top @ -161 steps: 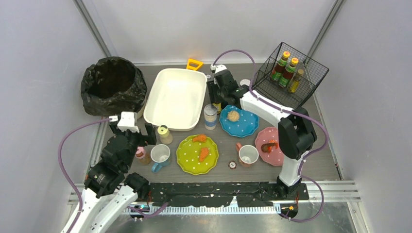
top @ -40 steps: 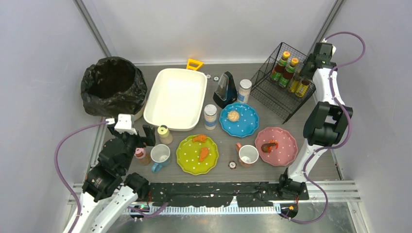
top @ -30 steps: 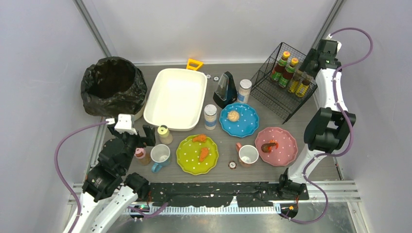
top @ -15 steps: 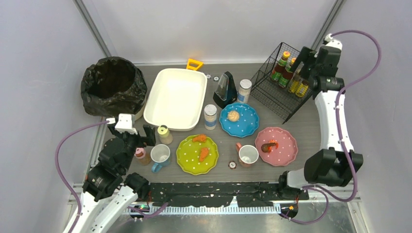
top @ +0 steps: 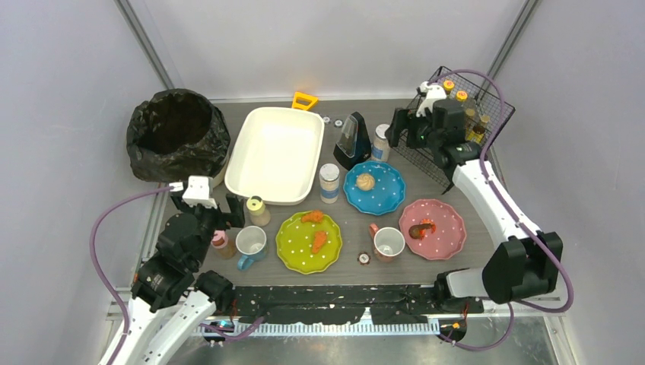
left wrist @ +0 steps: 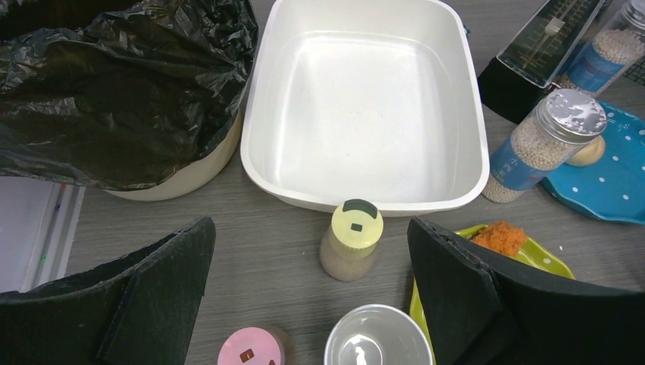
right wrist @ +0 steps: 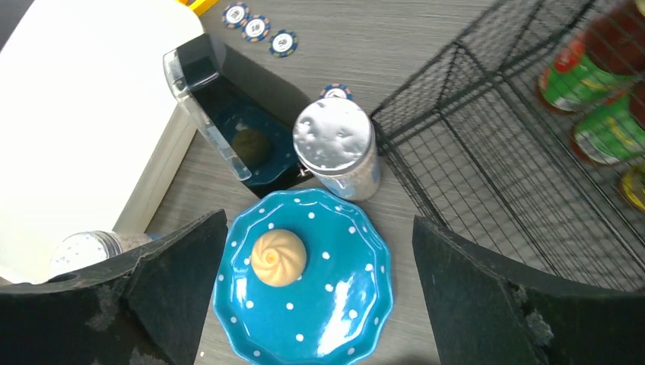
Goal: Clear the kitchen counter
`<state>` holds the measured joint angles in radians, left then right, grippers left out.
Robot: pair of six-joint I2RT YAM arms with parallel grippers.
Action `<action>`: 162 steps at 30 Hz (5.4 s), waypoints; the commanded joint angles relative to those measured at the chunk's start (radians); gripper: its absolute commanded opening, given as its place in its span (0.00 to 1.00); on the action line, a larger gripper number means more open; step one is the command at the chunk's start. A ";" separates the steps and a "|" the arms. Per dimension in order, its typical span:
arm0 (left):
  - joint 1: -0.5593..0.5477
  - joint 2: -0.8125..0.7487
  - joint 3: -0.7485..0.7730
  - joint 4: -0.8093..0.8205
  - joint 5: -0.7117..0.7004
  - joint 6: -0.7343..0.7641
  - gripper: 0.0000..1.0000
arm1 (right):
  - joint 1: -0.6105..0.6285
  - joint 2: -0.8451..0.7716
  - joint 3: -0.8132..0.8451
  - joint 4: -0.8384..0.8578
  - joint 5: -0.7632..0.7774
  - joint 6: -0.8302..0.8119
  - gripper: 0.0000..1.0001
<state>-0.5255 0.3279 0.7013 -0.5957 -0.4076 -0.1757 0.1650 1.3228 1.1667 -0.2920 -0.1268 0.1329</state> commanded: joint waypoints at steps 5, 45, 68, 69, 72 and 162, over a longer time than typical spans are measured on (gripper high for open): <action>0.015 0.028 0.005 0.034 0.004 0.001 0.99 | 0.103 0.189 0.109 0.097 0.039 -0.117 0.98; 0.033 0.045 0.007 0.037 0.033 -0.001 0.99 | 0.146 0.226 0.204 0.037 0.142 -0.157 0.21; 0.036 0.028 0.004 0.037 0.033 -0.002 0.99 | 0.011 0.159 0.449 0.022 0.522 -0.104 0.05; 0.036 0.028 0.005 0.038 0.034 -0.002 0.99 | 0.002 0.168 0.455 0.038 0.522 -0.099 0.05; 0.036 0.027 0.005 0.037 0.032 -0.002 0.99 | -0.045 0.217 0.480 0.045 0.505 -0.076 0.05; 0.041 0.287 0.195 -0.324 -0.013 -0.451 1.00 | 0.526 0.048 -0.237 0.416 0.031 -0.127 0.95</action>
<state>-0.4889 0.6773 0.8703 -0.9470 -0.3653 -0.6613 0.6624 1.3224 0.8513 0.0601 -0.1520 0.0429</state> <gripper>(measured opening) 0.994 0.954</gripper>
